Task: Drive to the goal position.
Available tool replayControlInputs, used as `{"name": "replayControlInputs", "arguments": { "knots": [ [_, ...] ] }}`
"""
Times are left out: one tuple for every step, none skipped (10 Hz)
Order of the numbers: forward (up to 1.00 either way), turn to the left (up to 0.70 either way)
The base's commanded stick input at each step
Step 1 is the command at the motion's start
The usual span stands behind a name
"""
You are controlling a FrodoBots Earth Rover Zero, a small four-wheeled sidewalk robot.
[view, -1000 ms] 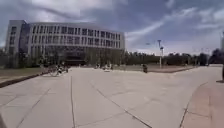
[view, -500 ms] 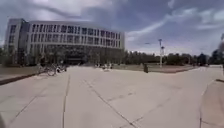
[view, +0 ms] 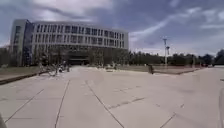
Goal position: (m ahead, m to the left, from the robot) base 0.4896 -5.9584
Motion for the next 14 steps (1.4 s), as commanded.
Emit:
{"name": "replayControlInputs", "arguments": {
  "knots": [
    [0.60,0.03],
    [0.60,0.00],
    [0.60,0.00],
    [0.60,0.00],
    [0.60,0.00],
    [0.60,0.00],
    [0.60,0.00],
    [0.60,0.00],
    [0.60,0.00],
    [0.60,0.00],
    [0.60,0.00],
    [0.60,0.00],
    [0.60,0.00],
    [0.60,0.01]
  ]
}}
